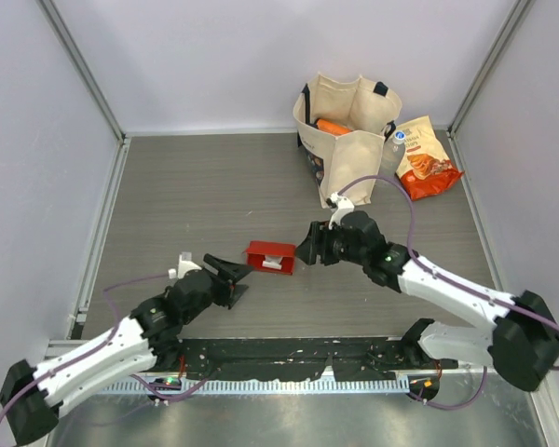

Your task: Fold the paper box

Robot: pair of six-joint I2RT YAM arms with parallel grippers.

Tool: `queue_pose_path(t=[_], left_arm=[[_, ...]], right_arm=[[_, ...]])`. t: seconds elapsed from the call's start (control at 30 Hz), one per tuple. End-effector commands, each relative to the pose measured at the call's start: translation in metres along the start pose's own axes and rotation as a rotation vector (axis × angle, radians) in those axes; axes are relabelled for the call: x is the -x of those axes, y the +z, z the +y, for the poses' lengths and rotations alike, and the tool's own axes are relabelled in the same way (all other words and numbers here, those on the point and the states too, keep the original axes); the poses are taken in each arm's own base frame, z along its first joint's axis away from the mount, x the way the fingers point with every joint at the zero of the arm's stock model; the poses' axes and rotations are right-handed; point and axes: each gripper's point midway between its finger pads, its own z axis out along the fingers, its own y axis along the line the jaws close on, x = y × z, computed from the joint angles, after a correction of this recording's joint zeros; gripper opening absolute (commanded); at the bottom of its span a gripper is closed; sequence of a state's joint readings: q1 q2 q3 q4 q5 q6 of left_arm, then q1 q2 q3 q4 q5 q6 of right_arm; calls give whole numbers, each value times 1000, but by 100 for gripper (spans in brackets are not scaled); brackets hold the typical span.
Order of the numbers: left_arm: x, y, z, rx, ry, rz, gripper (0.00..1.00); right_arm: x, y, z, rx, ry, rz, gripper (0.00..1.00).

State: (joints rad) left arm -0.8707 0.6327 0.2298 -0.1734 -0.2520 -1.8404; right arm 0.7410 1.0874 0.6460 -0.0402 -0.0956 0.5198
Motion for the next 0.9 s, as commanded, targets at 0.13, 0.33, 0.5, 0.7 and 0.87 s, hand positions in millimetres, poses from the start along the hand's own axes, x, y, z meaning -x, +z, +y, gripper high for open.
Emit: queue_pose_path(t=[0.13, 0.33, 0.5, 0.7, 0.87], left_arm=[[45, -46, -40, -136, 518, -224, 80], [72, -32, -65, 127, 841, -287, 95], [94, 3, -95, 130, 774, -88, 93], [63, 47, -97, 8, 795, 175, 72], [52, 59, -79, -75, 776, 217, 73]], right_arm=[[10, 34, 19, 102, 329, 90, 62], [-2, 48, -2, -30, 392, 174, 61], [-5, 55, -16, -96, 456, 170, 61], [-13, 65, -19, -94, 486, 193, 57], [-25, 72, -14, -38, 498, 223, 50]])
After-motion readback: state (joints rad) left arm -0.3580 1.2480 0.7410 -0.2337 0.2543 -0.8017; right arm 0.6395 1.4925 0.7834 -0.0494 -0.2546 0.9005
